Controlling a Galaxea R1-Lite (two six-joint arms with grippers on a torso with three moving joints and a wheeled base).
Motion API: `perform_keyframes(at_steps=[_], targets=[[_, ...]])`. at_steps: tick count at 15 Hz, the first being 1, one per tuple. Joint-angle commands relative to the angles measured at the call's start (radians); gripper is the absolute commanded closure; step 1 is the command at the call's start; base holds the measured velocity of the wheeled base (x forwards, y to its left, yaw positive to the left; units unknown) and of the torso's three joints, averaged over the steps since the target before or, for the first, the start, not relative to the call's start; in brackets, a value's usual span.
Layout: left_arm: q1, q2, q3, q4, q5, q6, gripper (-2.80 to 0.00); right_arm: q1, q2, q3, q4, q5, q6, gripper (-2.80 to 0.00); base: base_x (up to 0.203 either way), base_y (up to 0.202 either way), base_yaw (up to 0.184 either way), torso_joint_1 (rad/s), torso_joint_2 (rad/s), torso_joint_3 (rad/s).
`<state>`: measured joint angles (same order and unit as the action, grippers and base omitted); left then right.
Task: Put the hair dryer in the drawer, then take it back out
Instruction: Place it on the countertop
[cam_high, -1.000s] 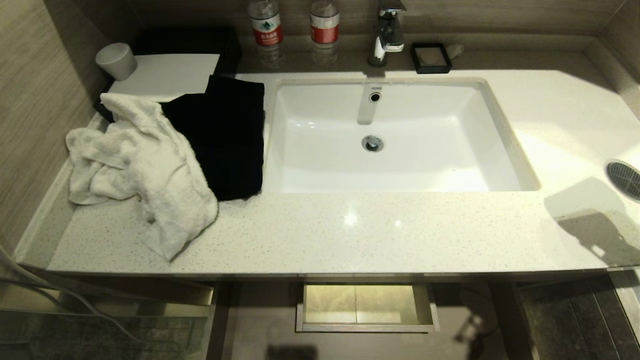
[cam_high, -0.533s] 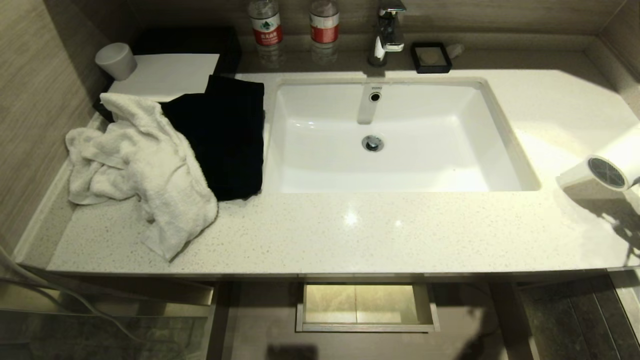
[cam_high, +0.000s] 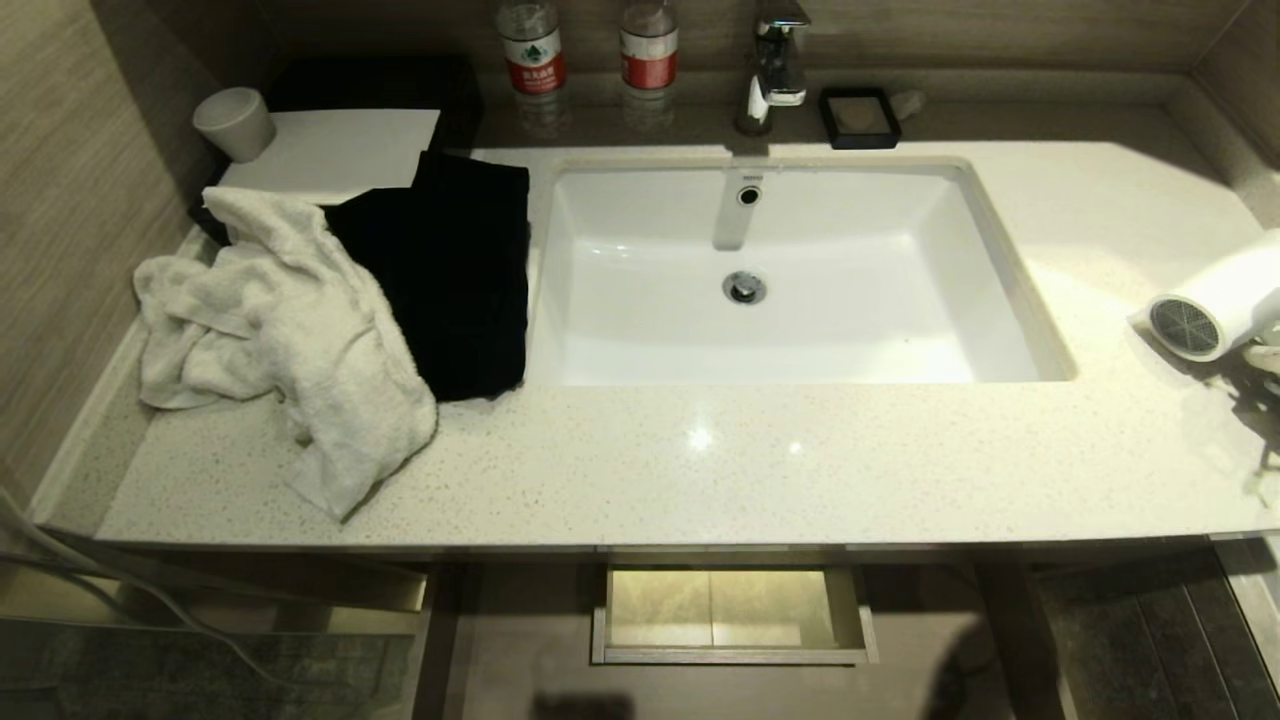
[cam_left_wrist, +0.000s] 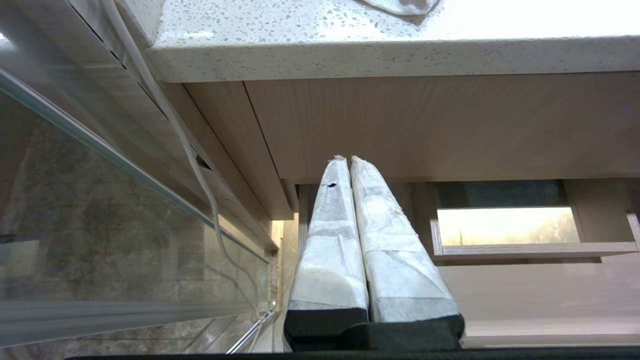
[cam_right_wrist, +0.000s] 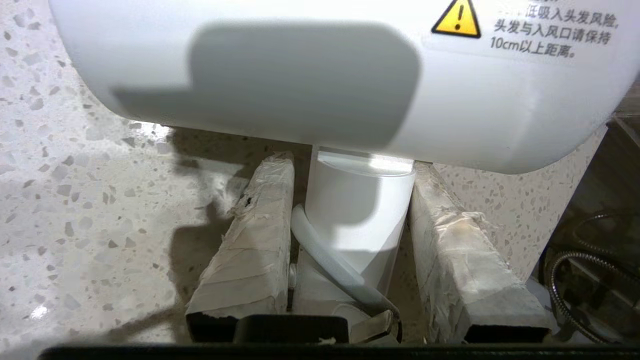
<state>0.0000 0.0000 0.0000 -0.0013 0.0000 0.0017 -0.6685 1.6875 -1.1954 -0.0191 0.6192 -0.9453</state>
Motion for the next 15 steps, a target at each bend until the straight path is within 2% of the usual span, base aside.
perform_keyframes(at_steps=[1, 2, 10, 13, 14, 15], targets=[[0.0, 0.0, 0.0, 0.0, 0.0, 0.0, 0.0, 0.001, 0.043, -0.016, 0.006, 0.003, -0.014, 0.0, 0.0, 0.0, 0.0, 0.0, 0.0, 0.0], [0.0, 0.0, 0.0, 0.0, 0.0, 0.0, 0.0, 0.0, 0.039, -0.018, 0.007, 0.003, -0.069, -2.8, 0.0, 0.0, 0.0, 0.0, 0.0, 0.0], [0.0, 0.0, 0.0, 0.0, 0.0, 0.0, 0.0, -0.004, -0.08, -0.009, 0.048, 0.025, -0.085, -2.8, 0.0, 0.0, 0.0, 0.0, 0.0, 0.0], [0.0, 0.0, 0.0, 0.0, 0.0, 0.0, 0.0, -0.019, -0.183, 0.024, 0.048, 0.04, -0.09, -2.8, 0.0, 0.0, 0.0, 0.0, 0.0, 0.0], [0.0, -0.001, 0.0, 0.0, 0.0, 0.0, 0.0, -0.024, -0.199, 0.034, 0.049, 0.045, -0.092, 0.0, 0.0, 0.0, 0.0, 0.0, 0.0, 0.0], [0.0, 0.0, 0.0, 0.0, 0.0, 0.0, 0.0, -0.027, -0.228, 0.046, 0.052, 0.051, -0.089, 0.0, 0.0, 0.0, 0.0, 0.0, 0.0, 0.0]])
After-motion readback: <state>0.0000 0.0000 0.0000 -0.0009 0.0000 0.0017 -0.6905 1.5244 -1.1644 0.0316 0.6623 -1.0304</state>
